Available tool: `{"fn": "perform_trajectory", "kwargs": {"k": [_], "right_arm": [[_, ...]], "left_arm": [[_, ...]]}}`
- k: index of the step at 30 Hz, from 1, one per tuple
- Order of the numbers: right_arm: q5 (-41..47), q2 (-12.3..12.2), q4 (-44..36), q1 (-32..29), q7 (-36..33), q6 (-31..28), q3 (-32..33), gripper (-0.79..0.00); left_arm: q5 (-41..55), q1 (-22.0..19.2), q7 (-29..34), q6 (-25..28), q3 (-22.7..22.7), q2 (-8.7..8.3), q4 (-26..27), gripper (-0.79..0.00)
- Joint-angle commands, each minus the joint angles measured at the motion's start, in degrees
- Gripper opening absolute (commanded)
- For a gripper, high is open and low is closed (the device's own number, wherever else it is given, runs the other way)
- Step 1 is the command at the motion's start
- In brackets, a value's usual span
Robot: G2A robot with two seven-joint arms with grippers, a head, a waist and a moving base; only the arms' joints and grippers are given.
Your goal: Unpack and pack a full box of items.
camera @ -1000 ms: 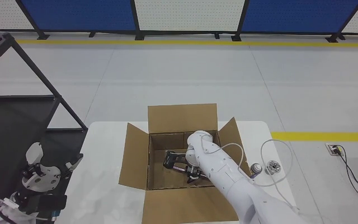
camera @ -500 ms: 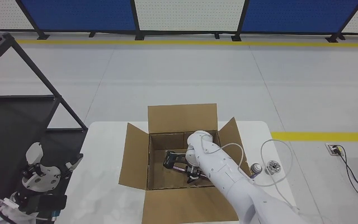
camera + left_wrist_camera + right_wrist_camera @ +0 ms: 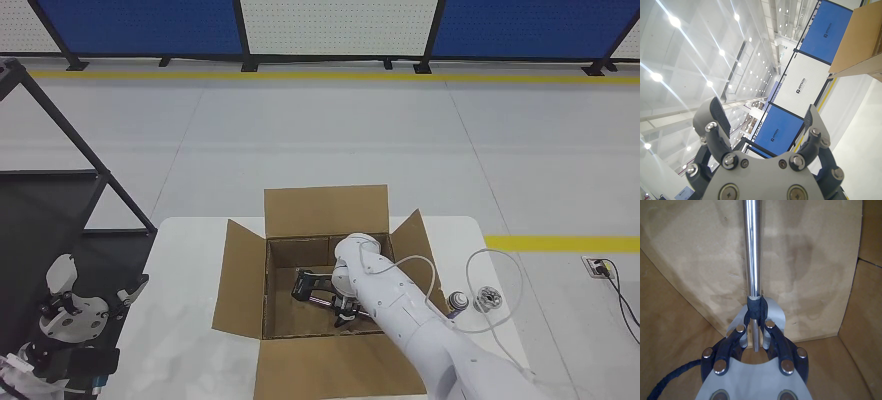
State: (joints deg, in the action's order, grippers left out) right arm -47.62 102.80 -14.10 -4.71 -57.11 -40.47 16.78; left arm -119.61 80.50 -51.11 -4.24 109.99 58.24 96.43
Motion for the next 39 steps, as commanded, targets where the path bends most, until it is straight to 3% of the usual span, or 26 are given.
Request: {"fn": "perform_trajectory", "kwargs": {"k": [1,2,3,6,7,8,11,15,16,17,30,39], "right_arm": [[0.0,0.0,0.0,0.0,0.0,0.0,0.0,-0.785],[0.0,0.0,0.0,0.0,0.0,0.0,0.0,-0.785],[-0.1,0.0,-0.2,-0.2,0.4,0.1,0.0,0.0],[-3.2,-0.4,-2.3,-1.1,5.5,-0.2,-0.8,0.0],[-4.8,-0.6,-3.0,-1.2,7.1,0.1,-1.3,0.0],[-6.1,-0.8,-3.7,-1.3,8.9,0.7,-1.6,-0.773],[-9.6,-1.6,-5.5,-1.7,13.8,1.1,-2.2,-0.785],[-11.0,-2.6,-6.7,-1.9,15.2,1.4,-1.8,-0.785],[-11.1,-2.8,-7.0,-1.9,14.9,1.4,-1.7,-0.785],[-11.1,-2.9,-7.2,-1.9,14.0,1.7,-1.5,-0.785],[-12.3,-6.0,-15.8,-2.9,8.9,5.4,1.4,-0.785],[-14.7,-10.6,-26.3,-4.7,5.2,9.1,5.6,-0.785]], "left_arm": [[0.0,0.0,0.0,0.0,0.0,0.0,0.0,0.0],[0.0,0.0,0.0,0.0,0.0,0.0,0.0,0.0],[-0.1,0.1,0.5,0.0,0.0,0.01,-0.2,0.0],[-0.6,0.1,3.1,-0.2,-0.9,0.11,-0.4,0.0],[-0.1,0.2,3.8,-0.4,-1.2,0.18,-0.5,-0.219],[0.8,0.2,3.8,-0.8,-1.4,0.26,-0.5,-0.785],[0.7,1.0,2.1,-2.9,-1.0,0.3,-1.2,-0.785],[0.2,2.1,-0.6,-2.9,-0.1,0.12,-0.8,-0.785],[0.2,2.1,-0.6,-2.9,-0.1,0.12,-0.8,-0.419],[0.2,2.1,-0.6,-2.9,-0.1,0.12,-0.8,0.0],[0.2,2.1,-0.6,-2.9,-0.1,0.12,-0.8,0.0],[0.2,2.1,-0.6,-2.9,-0.1,0.12,-0.8,0.0]]}}
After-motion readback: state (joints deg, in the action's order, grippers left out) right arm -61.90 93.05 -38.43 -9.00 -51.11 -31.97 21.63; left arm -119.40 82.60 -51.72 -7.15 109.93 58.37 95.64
